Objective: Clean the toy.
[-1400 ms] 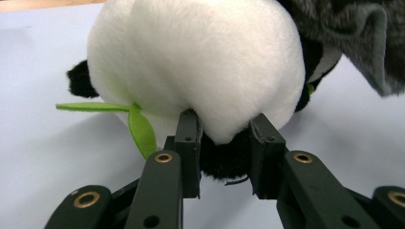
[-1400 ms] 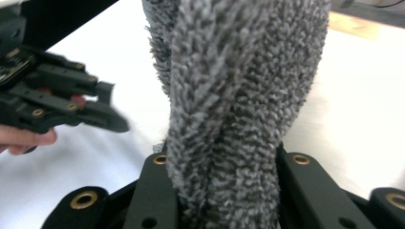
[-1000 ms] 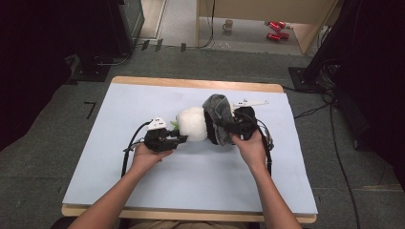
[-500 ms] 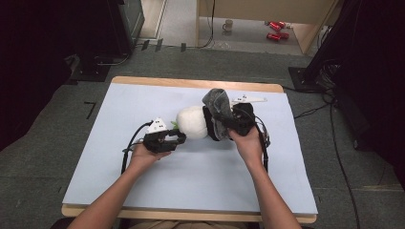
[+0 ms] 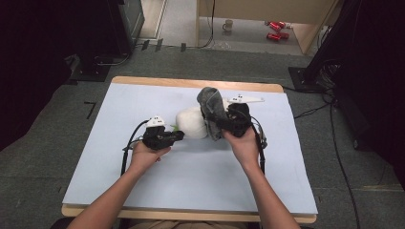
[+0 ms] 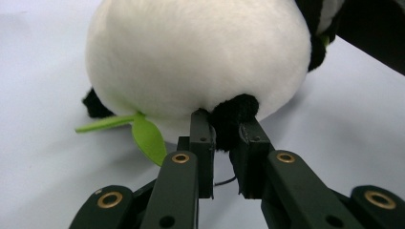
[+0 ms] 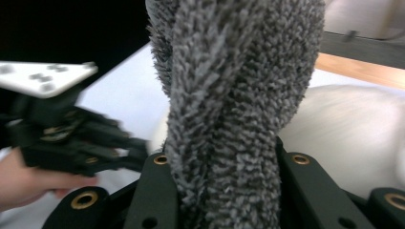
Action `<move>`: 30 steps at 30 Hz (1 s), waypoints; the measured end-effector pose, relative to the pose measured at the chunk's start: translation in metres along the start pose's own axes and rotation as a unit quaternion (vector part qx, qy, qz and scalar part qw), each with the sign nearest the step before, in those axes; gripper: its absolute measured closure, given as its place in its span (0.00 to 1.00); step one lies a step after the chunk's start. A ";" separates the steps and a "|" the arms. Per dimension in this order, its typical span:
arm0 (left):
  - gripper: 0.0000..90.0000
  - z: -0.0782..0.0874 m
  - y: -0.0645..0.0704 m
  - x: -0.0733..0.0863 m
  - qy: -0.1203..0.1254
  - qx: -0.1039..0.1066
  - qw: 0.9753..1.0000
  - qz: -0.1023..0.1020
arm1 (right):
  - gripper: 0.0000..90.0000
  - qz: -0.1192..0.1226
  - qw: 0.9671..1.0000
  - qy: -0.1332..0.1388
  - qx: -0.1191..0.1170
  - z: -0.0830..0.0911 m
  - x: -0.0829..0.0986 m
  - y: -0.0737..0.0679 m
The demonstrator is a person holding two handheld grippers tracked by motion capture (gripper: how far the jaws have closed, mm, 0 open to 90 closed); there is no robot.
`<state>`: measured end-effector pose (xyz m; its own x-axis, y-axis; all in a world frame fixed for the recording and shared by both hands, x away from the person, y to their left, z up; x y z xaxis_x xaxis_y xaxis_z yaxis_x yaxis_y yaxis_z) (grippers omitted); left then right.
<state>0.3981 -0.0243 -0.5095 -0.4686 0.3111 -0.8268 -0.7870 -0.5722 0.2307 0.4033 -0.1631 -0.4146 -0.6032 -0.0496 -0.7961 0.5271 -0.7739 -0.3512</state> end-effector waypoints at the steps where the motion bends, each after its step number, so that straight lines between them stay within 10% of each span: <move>1: 0.90 0.003 0.002 -0.002 0.001 0.004 1.000 0.008 | 0.79 0.002 1.000 -0.002 -0.008 -0.001 0.001 -0.006; 9: 0.89 0.013 0.006 -0.006 0.000 0.013 0.999 0.029 | 0.79 0.015 0.995 -0.060 -0.074 -0.037 0.035 -0.056; 15: 0.90 0.008 0.000 -0.001 -0.010 0.003 1.000 0.025 | 0.79 -0.001 0.996 -0.069 -0.057 -0.050 0.046 -0.024; 22: 0.90 0.011 -0.006 -0.002 -0.008 -0.004 1.000 0.018 | 0.79 0.007 0.998 -0.055 0.020 -0.031 0.035 0.012; 30: 0.90 0.009 -0.005 -0.005 -0.007 -0.006 1.000 0.002 | 0.79 -0.027 0.999 -0.032 0.032 -0.008 0.024 0.050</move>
<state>0.4006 -0.0164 -0.5024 -0.4773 0.3189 -0.8188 -0.7801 -0.5828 0.2278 0.4200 -0.1977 -0.4546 -0.6675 -0.0442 -0.7433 0.4537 -0.8156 -0.3590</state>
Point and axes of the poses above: each handheld gripper's, and its own axes: z roughly backward along the jaws, x roughly out of its underside, y roughly to its right, the point moved 10 cm from there along -z, roughly forward along the jaws, and after that the axes turned 5 degrees about -z, right-handed, at the moved point
